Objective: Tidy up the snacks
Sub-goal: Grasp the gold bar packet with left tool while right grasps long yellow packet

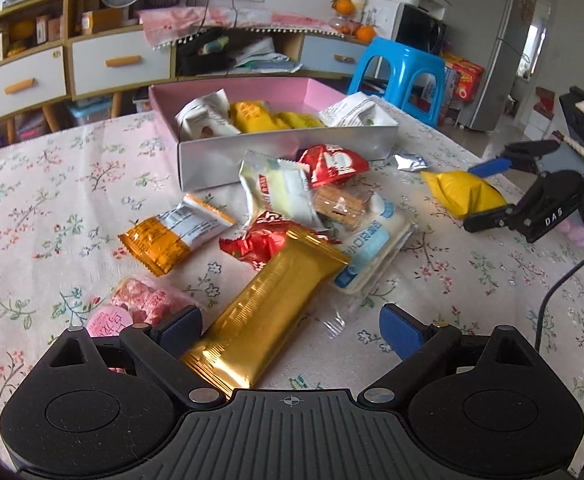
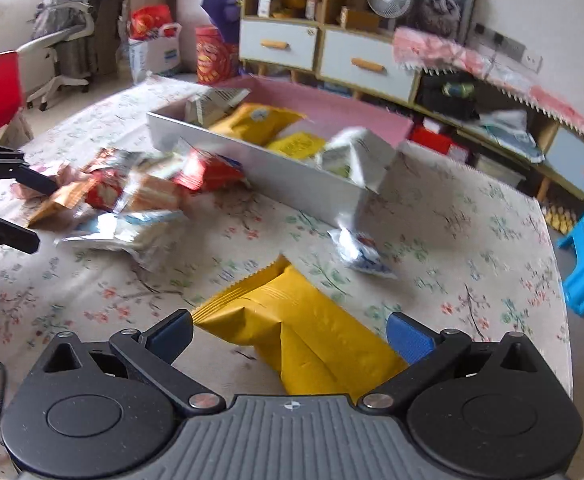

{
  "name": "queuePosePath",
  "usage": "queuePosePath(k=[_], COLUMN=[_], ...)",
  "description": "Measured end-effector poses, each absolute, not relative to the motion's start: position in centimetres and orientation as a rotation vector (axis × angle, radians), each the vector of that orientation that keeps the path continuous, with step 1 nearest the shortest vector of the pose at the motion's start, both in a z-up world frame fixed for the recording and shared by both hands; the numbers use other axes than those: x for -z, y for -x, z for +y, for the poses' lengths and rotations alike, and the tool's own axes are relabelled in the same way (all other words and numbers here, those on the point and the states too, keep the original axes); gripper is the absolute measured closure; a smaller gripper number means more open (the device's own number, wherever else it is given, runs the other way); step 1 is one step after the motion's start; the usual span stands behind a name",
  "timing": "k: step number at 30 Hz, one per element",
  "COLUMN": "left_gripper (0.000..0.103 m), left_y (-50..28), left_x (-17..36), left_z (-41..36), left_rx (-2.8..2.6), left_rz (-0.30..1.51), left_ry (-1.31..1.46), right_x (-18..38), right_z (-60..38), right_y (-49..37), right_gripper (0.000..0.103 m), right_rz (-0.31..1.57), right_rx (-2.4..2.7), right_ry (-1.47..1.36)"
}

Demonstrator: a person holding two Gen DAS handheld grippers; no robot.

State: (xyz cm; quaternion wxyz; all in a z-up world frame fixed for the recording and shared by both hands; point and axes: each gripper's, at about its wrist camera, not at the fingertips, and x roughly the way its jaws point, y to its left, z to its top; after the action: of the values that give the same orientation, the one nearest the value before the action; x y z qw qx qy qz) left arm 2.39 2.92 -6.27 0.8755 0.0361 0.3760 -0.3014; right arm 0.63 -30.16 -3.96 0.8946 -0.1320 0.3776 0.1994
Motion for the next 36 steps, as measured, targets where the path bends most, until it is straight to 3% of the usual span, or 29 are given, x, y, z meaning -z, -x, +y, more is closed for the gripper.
queuePosePath(k=[6, 16, 18, 20, 31, 36], left_gripper=[0.008, 0.018, 0.023, 0.035, 0.069, 0.074], left_y=[-2.7, -2.3, -2.5, -2.6, -3.1, -3.2], left_x=[6.4, 6.2, 6.2, 6.1, 5.9, 5.8], left_z=[3.3, 2.6, 2.6, 2.7, 3.3, 3.4], left_rx=[0.639, 0.694, 0.666, 0.641, 0.579, 0.561], left_rz=[0.825, 0.835, 0.829, 0.824, 0.819, 0.825], left_ry=[-0.054, -0.075, -0.075, -0.076, -0.075, -0.066], right_x=[5.1, 4.5, 4.6, 4.6, 4.2, 4.0], right_z=[-30.6, -27.9, -27.7, -27.7, -28.1, -28.0], right_y=[-1.0, 0.8, 0.8, 0.7, -0.2, -0.5], right_gripper=[0.009, 0.010, 0.012, 0.015, 0.043, 0.067], right_rz=[0.875, 0.931, 0.924, 0.923, 0.886, 0.871], right_rx=[-0.435, -0.612, -0.602, -0.585, -0.519, -0.501], right_ry=[0.268, 0.276, 0.272, 0.260, 0.229, 0.223])
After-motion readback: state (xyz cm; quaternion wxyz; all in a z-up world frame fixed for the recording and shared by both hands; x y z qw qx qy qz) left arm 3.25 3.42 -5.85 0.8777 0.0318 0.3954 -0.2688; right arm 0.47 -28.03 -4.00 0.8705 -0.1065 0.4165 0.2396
